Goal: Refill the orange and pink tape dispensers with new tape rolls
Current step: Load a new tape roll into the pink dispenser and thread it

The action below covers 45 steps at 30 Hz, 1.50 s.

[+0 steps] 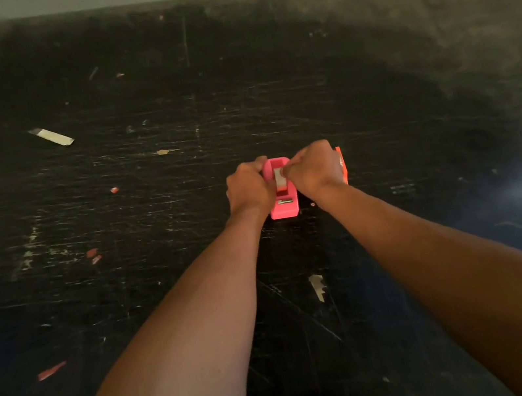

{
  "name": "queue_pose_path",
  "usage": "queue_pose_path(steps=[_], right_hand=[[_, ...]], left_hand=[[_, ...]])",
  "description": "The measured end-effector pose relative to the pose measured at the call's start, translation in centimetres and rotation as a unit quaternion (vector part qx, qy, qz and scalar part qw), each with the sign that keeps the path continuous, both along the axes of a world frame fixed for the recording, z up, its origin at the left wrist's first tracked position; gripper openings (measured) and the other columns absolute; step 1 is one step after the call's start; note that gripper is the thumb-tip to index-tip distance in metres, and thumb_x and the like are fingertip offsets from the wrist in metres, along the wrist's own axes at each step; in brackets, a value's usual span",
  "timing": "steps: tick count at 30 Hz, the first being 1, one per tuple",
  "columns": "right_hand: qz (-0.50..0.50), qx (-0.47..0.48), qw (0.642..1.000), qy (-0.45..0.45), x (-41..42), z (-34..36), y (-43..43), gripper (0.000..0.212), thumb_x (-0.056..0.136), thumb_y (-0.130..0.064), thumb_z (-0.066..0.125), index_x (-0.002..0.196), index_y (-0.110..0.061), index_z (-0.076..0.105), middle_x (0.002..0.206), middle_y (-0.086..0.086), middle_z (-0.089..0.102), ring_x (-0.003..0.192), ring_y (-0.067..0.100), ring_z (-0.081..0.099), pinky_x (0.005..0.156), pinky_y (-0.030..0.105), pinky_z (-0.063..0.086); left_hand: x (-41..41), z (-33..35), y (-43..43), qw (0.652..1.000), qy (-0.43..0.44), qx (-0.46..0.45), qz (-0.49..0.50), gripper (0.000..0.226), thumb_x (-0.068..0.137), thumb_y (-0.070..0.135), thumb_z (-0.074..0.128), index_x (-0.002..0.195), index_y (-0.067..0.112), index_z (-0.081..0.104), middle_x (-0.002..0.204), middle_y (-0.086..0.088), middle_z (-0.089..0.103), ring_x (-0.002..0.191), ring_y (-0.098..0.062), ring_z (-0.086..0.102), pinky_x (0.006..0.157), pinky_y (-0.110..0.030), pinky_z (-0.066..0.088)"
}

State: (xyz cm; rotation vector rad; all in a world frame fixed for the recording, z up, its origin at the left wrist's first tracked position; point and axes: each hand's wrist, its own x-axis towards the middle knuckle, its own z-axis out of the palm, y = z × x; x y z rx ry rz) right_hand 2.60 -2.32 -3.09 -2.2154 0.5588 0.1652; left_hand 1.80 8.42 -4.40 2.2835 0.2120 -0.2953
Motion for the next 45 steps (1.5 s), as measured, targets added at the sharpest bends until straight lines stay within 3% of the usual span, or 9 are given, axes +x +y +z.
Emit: queue_pose_path(steps=[4, 8, 12, 15, 19, 35, 38, 41, 45], right_hand=[[0.015, 0.009, 1.000, 0.019, -0.1, 0.1, 0.0, 0.010, 0.091, -0.016, 0.066, 0.094, -0.007, 0.071, 0.089, 0.008, 0.072, 0.081, 0.018, 0.068, 0.063, 0.028, 0.052], [0.017, 0.020, 0.999, 0.038, -0.2, 0.0, 0.3, 0.015, 0.091, -0.021, 0.066, 0.093, -0.007, 0.070, 0.093, 0.011, 0.066, 0.081, 0.022, 0.066, 0.073, 0.038, 0.056], [-0.025, 0.105, 0.990, 0.094, -0.1, 0.3, 0.0, 0.013, 0.090, -0.025, 0.068, 0.092, -0.014, 0.062, 0.086, 0.006, 0.065, 0.078, 0.018, 0.062, 0.062, 0.031, 0.046], [-0.050, 0.182, 0.973, 0.133, 0.0, 0.5, -0.4, 0.017, 0.087, -0.023, 0.069, 0.100, -0.017, 0.060, 0.095, 0.005, 0.066, 0.088, 0.019, 0.061, 0.069, 0.033, 0.050], [-0.023, 0.127, 0.987, 0.096, 0.0, 0.1, -0.3, 0.013, 0.085, -0.026, 0.072, 0.088, -0.016, 0.065, 0.086, 0.005, 0.068, 0.077, 0.016, 0.062, 0.062, 0.030, 0.048], [-0.009, 0.065, 0.994, 0.084, 0.3, 0.8, -0.3, 0.010, 0.084, -0.019, 0.074, 0.088, -0.014, 0.066, 0.078, 0.005, 0.068, 0.065, 0.014, 0.063, 0.055, 0.029, 0.050], [-0.051, 0.138, 0.983, 0.112, 0.6, 1.2, -0.1, 0.016, 0.080, -0.012, 0.077, 0.093, -0.011, 0.067, 0.080, 0.006, 0.070, 0.068, 0.014, 0.067, 0.066, 0.030, 0.060], [-0.115, 0.281, 0.944, 0.132, 0.6, 2.2, -0.4, 0.009, 0.080, -0.002, 0.073, 0.085, -0.009, 0.070, 0.062, 0.003, 0.064, 0.045, 0.005, 0.057, 0.044, 0.018, 0.050], [-0.094, 0.319, 0.933, 0.137, 0.3, 2.5, -1.2, 0.015, 0.087, -0.002, 0.066, 0.096, -0.013, 0.073, 0.081, 0.005, 0.071, 0.066, 0.010, 0.062, 0.059, 0.023, 0.054]], left_hand=[[0.0, -0.1, -0.1, 1.000, 0.005, -0.004, 0.010, 0.050, 0.098, 0.010, 0.059, 0.145, 0.021, 0.051, 0.141, -0.008, 0.059, 0.128, -0.025, 0.058, 0.106, -0.041, 0.048], [0.0, -0.1, -0.2, 1.000, -0.004, 0.010, 0.012, 0.045, 0.099, 0.011, 0.056, 0.143, 0.022, 0.054, 0.140, -0.009, 0.060, 0.128, -0.026, 0.058, 0.105, -0.040, 0.048], [0.0, -0.1, -0.2, 1.000, -0.009, 0.017, 0.004, 0.042, 0.099, 0.012, 0.056, 0.140, 0.021, 0.056, 0.134, -0.010, 0.062, 0.125, -0.026, 0.060, 0.100, -0.038, 0.050], [0.0, -0.2, -0.1, 1.000, -0.013, 0.014, 0.000, 0.041, 0.099, 0.012, 0.057, 0.139, 0.021, 0.058, 0.131, -0.010, 0.063, 0.123, -0.025, 0.061, 0.098, -0.036, 0.050], [0.0, -0.2, -0.2, 1.000, -0.007, 0.001, 0.006, 0.040, 0.100, 0.015, 0.056, 0.140, 0.022, 0.056, 0.133, -0.010, 0.062, 0.124, -0.026, 0.060, 0.098, -0.037, 0.050], [0.1, -0.5, 0.0, 1.000, -0.003, 0.003, 0.001, 0.045, 0.097, 0.012, 0.060, 0.141, 0.020, 0.055, 0.131, -0.010, 0.064, 0.123, -0.026, 0.062, 0.098, -0.039, 0.052], [0.2, -0.5, 0.0, 1.000, -0.003, 0.011, 0.004, 0.045, 0.098, 0.013, 0.058, 0.143, 0.021, 0.054, 0.135, -0.010, 0.062, 0.124, -0.026, 0.061, 0.100, -0.038, 0.051], [0.2, -0.7, 0.1, 1.000, -0.011, 0.016, -0.004, 0.041, 0.100, 0.018, 0.057, 0.140, 0.020, 0.056, 0.130, -0.011, 0.065, 0.120, -0.024, 0.063, 0.094, -0.034, 0.051], [0.2, -0.9, 0.2, 1.000, -0.013, 0.013, -0.007, 0.038, 0.100, 0.019, 0.057, 0.137, 0.021, 0.058, 0.126, -0.009, 0.067, 0.117, -0.024, 0.064, 0.091, -0.033, 0.051]])
